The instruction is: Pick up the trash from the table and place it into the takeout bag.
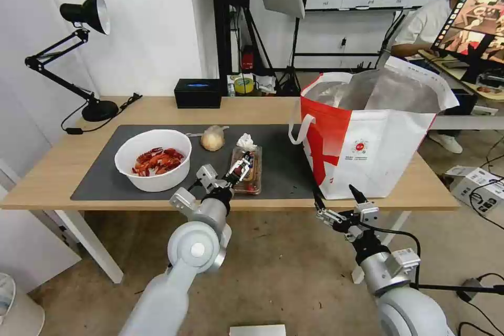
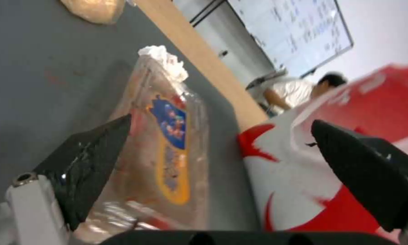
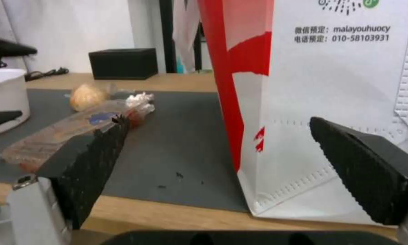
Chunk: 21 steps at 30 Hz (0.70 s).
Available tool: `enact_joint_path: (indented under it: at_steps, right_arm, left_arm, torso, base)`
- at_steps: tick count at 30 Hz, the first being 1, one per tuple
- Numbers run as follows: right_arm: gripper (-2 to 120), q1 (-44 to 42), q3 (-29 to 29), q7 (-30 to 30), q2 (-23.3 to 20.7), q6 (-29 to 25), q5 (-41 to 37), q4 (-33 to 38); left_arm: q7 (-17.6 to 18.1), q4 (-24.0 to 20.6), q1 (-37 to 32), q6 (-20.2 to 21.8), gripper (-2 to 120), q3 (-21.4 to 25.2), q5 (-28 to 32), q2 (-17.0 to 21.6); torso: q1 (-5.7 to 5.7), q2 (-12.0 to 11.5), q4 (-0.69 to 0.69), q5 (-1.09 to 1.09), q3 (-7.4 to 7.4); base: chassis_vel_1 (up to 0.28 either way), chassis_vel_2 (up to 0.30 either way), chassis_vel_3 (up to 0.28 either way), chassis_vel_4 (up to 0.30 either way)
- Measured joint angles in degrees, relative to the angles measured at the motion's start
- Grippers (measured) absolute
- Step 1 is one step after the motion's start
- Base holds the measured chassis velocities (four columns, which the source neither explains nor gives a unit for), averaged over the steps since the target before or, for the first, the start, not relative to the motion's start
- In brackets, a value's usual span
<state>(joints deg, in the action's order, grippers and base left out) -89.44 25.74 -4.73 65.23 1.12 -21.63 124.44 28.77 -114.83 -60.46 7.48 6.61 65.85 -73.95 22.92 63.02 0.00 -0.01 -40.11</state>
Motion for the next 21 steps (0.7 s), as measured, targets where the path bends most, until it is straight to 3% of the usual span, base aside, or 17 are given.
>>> enact_joint_path:
  at_steps: [3, 4, 8, 12, 14, 15, 21]
  right_arm:
    - [100, 0.5, 0.0, 0.0, -0.2, 0.0, -0.3, -0.1]
    - [100, 0.5, 0.0, 0.0, -0.2, 0.0, -0.3, -0.1]
    - [100, 0.7, -0.4, 0.0, -0.3, 0.1, -0.4, -0.3]
    - [100, 1.0, -0.8, 0.0, 0.0, 0.1, -0.5, -0.6]
    - [100, 1.5, -1.2, 0.0, 0.1, 0.2, -0.7, -0.7]
    - [100, 1.5, -1.2, 0.0, 0.1, 0.2, -0.7, -0.7]
    - [100, 2.4, -1.7, -0.1, 0.1, 0.3, -2.2, -1.1]
  left_arm:
    - [-3.9, 0.9, -0.1, 0.4, 100, -1.1, -6.2, 3.3]
    - [-3.9, 0.9, -0.1, 0.4, 100, -1.1, -6.2, 3.3]
    - [-10.6, 1.5, 1.4, 0.3, 99, -2.7, -11.5, 9.1]
    - [-13.9, 2.0, 2.6, 0.0, 95, -3.5, -14.4, 11.5]
    - [-18.3, 3.4, 3.7, -1.6, 89, -4.9, -19.2, 14.3]
    - [-18.3, 3.4, 3.7, -1.6, 89, -4.9, -19.2, 14.3]
    - [-29.0, 6.6, 5.5, -5.8, 68, -7.5, -29.4, 19.6]
  torso:
    - [0.00, 0.0, 0.00, -0.01, 0.00]
    - [0.00, 0.0, 0.00, -0.01, 0.00]
    - [0.00, 0.0, 0.00, 0.00, 0.00]
    - [0.00, 0.0, 0.00, 0.00, 0.00]
    - [0.00, 0.0, 0.00, 0.00, 0.00]
    - [0.00, 0.0, 0.00, 0.00, 0.00]
    - [0.00, 0.0, 0.00, 0.00, 0.00]
  base:
    - [0.000, 0.000, 0.000, 0.000]
    - [0.000, 0.000, 0.000, 0.000]
    - [0.000, 0.000, 0.000, 0.000]
    - [0.000, 0.000, 0.000, 0.000]
    - [0.000, 0.000, 0.000, 0.000]
    - [0.000, 0.000, 0.000, 0.000]
    - [0.000, 0.000, 0.000, 0.000]
